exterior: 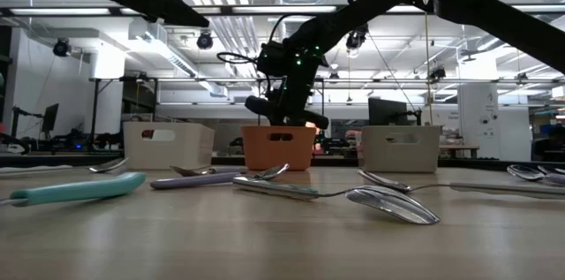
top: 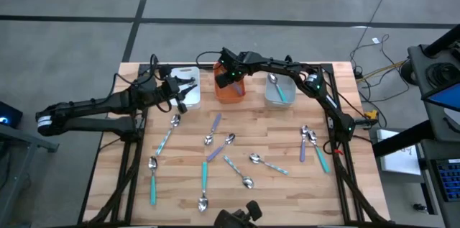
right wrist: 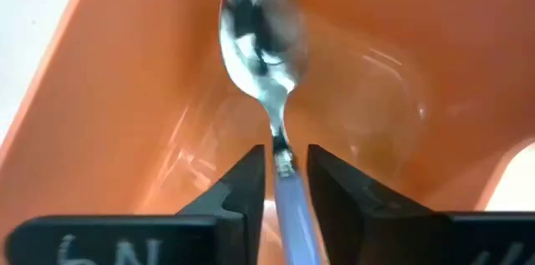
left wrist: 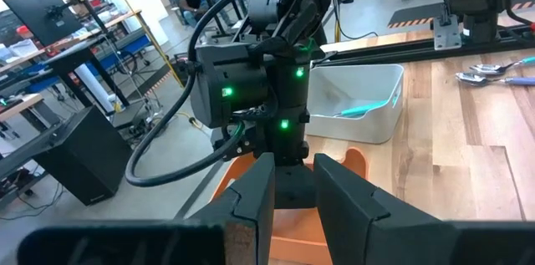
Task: Sort silverware by color (type)
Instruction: Put the purple spoon into the orange bin
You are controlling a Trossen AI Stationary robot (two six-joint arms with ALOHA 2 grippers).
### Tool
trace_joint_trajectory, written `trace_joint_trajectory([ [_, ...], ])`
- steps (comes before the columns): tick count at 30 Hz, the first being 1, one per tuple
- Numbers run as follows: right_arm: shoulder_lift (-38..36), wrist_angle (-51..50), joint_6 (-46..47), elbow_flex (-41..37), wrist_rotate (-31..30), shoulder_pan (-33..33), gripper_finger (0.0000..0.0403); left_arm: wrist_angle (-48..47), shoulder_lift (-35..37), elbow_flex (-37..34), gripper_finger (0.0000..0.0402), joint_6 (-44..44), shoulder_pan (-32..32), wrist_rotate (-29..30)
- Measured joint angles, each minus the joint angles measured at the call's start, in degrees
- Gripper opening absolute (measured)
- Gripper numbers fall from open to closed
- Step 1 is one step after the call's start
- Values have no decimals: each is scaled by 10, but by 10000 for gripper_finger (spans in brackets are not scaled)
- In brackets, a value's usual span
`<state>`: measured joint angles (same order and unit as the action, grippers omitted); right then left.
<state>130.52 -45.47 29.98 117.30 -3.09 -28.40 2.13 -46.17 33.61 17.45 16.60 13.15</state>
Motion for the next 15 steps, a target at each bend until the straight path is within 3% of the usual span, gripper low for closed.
trace_joint_trajectory([
  [7,0,20,-1,7,0,1,129,0,0,0,68,0,0,0],
  [15,-39,10,-48,24,1,15,132,0,0,0,68,-5,0,0],
])
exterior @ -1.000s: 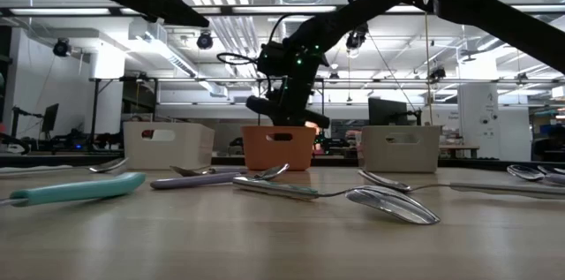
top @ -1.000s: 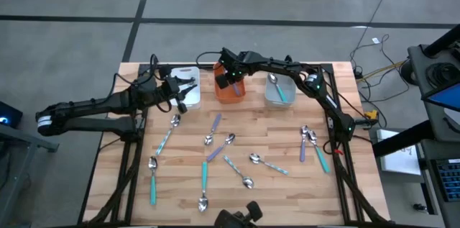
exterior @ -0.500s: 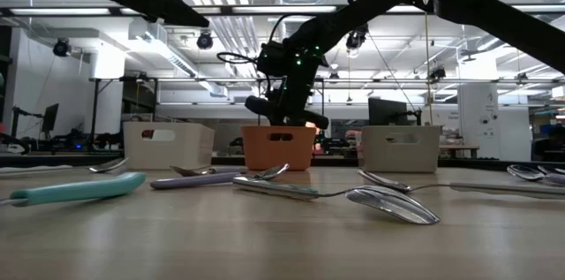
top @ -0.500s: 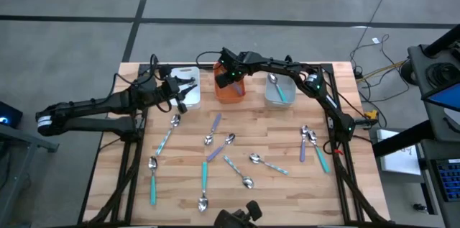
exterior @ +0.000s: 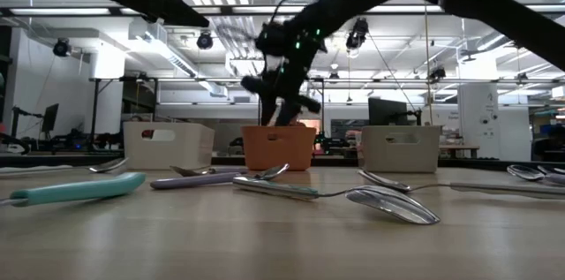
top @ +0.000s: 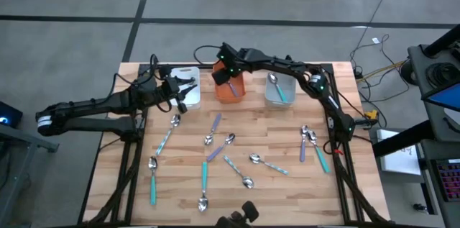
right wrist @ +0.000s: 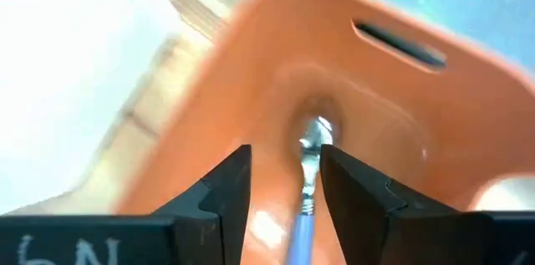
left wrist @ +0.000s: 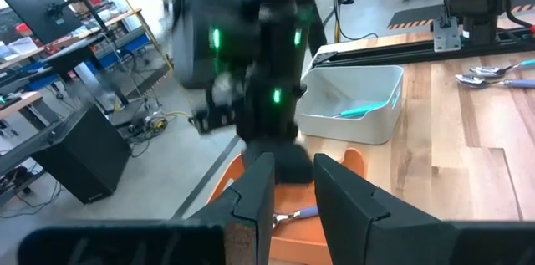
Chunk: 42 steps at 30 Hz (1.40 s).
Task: Sort silverware by color (type)
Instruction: Put the purple spoon into the orange bin
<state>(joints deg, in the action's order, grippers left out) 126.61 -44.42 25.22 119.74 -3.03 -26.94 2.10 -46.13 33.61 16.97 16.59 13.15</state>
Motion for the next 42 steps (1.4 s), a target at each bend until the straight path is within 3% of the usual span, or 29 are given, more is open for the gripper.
trace_joint_trajectory([
  [4,-44,-28,-44,-2,-12,22,124,0,0,0,68,-5,0,0],
  [9,-118,-93,-124,-18,-93,69,114,0,0,0,68,-17,0,0],
  [12,-171,-105,-133,-52,-106,101,109,-2,-2,0,68,-28,0,0],
  [18,-286,-33,-152,-194,-106,177,104,-14,-3,0,68,-83,0,-1],
  [28,-438,142,-174,-443,-105,261,100,-165,-5,-4,68,-301,-20,-22],
  [42,-521,199,-131,-605,-106,271,93,-183,-57,-6,68,-451,-135,-33],
])
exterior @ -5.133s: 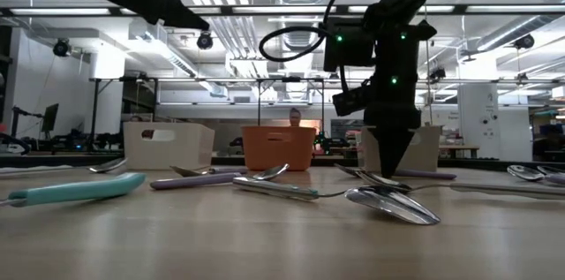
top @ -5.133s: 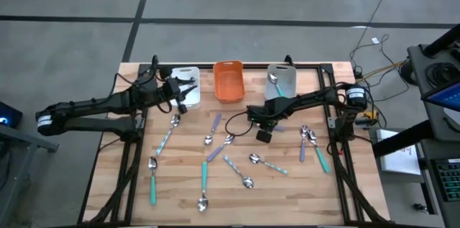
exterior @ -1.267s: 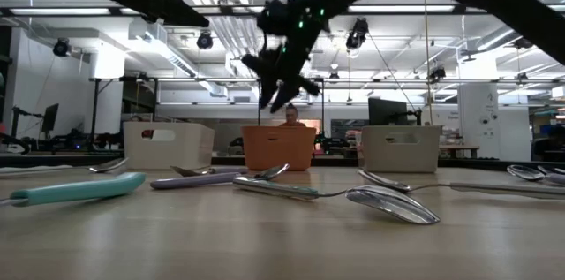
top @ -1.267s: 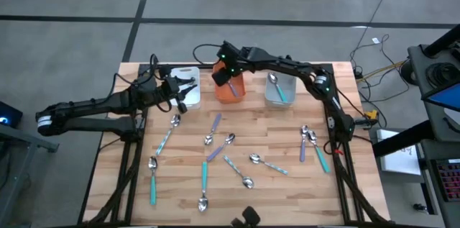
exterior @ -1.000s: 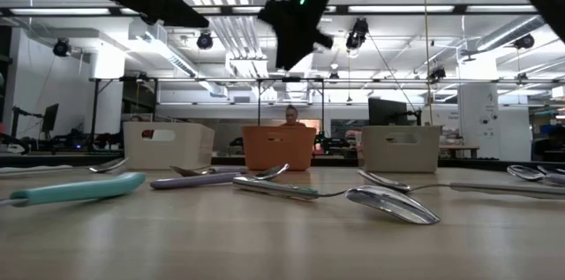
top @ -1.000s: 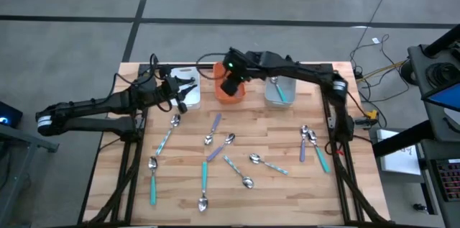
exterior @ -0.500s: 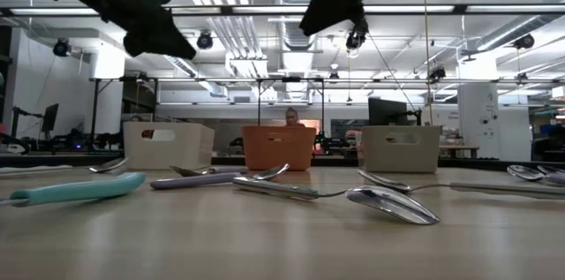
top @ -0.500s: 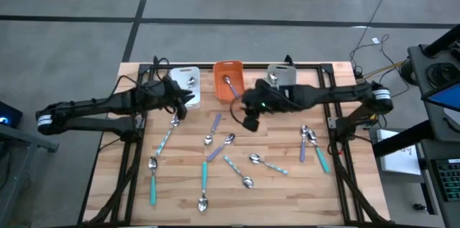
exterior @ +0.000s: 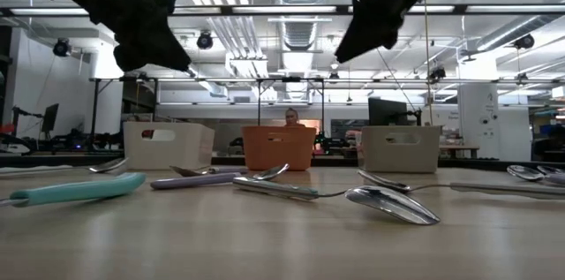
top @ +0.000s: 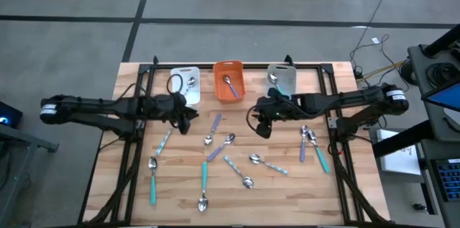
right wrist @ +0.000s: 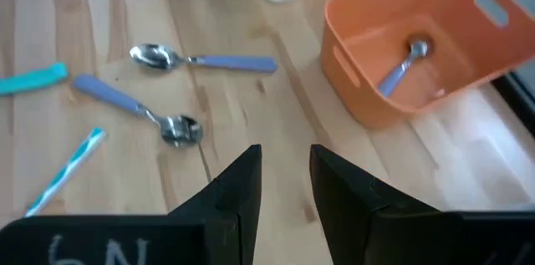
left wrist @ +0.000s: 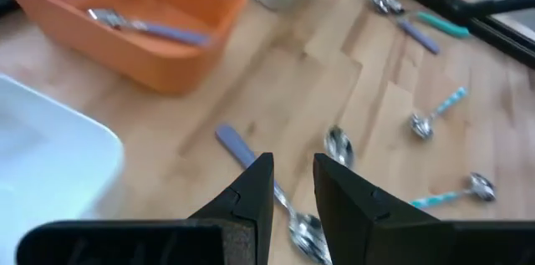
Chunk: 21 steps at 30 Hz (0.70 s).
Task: Sort silverware by color (type)
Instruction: Put the purple spoon into the orange bin
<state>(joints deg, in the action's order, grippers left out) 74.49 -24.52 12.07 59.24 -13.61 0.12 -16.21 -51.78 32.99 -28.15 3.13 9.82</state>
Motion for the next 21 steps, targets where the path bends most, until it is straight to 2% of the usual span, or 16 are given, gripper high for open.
trace_joint_trajectory([
  [6,-9,24,-11,-20,-1,0,86,25,-50,0,68,-56,-48,0],
  [14,-5,47,-54,-5,-1,0,87,123,-150,0,68,-54,-78,6],
  [21,-4,42,-71,18,0,0,84,148,-233,0,68,-60,-85,75],
])
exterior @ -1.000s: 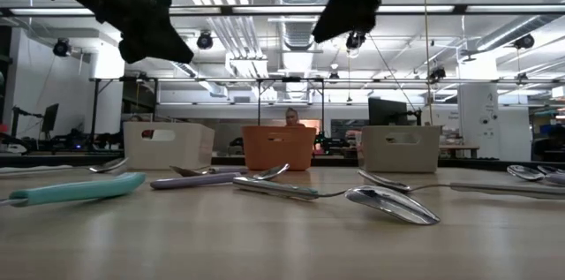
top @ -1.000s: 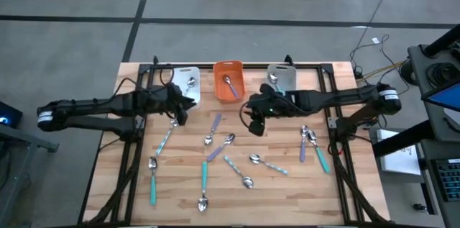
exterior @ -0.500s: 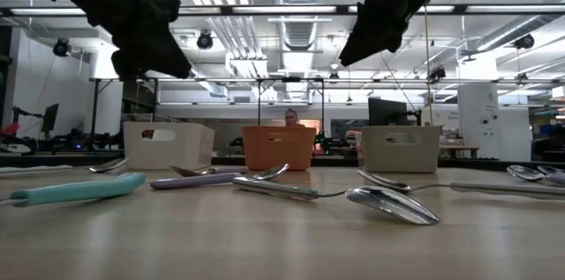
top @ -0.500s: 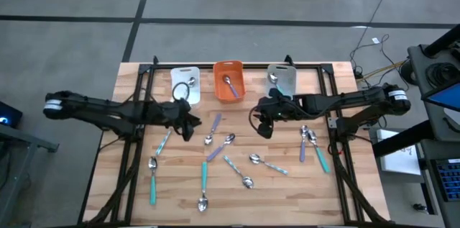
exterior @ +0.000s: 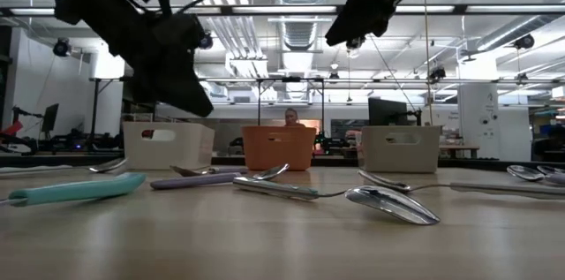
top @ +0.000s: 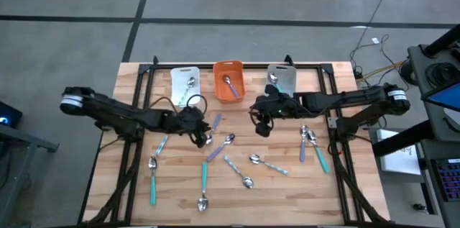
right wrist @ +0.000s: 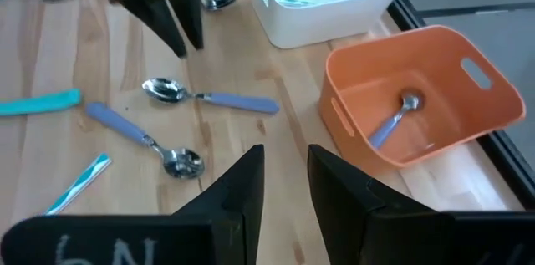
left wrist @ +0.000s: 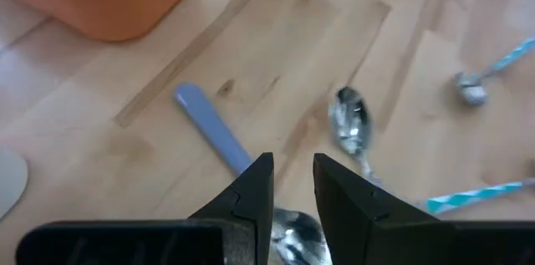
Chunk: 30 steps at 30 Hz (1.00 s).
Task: Sort silverware by color (type)
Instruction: Put the purple spoon into the orange bin
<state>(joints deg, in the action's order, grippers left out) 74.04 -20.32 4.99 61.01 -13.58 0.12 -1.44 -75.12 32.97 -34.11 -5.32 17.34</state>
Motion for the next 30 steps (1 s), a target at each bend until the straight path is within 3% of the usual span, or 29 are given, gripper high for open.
trace_joint_trajectory([
  [15,1,-5,3,4,1,0,85,2,-162,92,68,-3,-3,41],
  [21,1,-9,5,4,1,0,84,-65,-197,130,72,-10,-3,79],
  [30,1,-9,5,1,3,0,75,-78,-242,145,126,2,-4,93],
])
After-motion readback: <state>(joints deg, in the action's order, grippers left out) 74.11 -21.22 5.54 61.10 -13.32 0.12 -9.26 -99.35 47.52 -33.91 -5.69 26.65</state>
